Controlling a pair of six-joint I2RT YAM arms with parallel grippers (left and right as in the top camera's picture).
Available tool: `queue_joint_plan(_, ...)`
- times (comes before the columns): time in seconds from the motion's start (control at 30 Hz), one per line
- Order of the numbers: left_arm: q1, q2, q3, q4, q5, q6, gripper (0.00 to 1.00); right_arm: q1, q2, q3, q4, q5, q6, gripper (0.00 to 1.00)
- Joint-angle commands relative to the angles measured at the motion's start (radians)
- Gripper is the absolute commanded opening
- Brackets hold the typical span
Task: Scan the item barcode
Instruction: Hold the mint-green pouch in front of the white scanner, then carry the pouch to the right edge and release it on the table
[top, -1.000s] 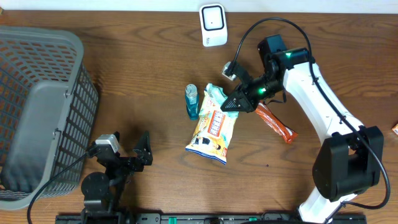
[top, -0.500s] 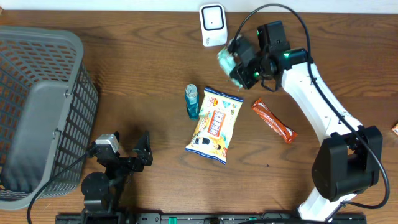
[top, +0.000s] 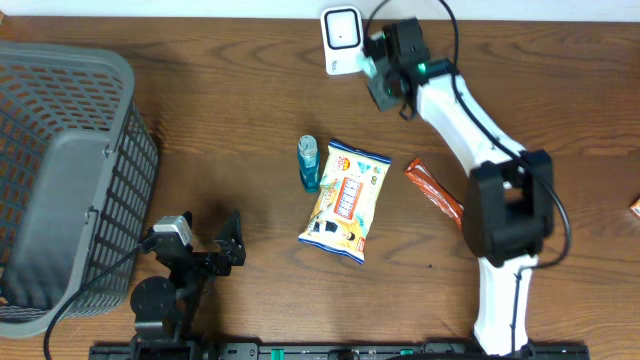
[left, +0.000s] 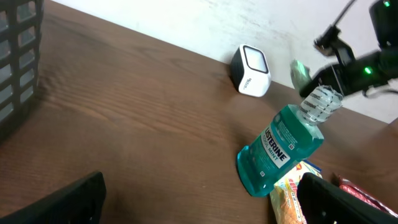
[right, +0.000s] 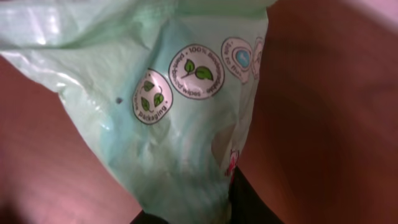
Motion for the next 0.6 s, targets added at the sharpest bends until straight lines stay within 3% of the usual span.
queue_joint_plan(0.0, -0.004, -0.001, -0.016, -0.023, 0.009, -0.001, 0.98, 0.007, 0.111, 0.244, -0.037, 0.104, -0.043, 0.01)
queue_joint_plan(0.23, -0.004, -0.001, -0.016, -0.023, 0.009, -0.001, 0.98, 0.032, 0.305, 0.504, -0.078, 0.169, -0.138, 0.01)
queue_joint_plan(0.57, -0.004, -0.001, -0.016, -0.023, 0.009, -0.001, 0.98, 0.085, 0.342, 0.54, -0.053, 0.287, -0.183, 0.01)
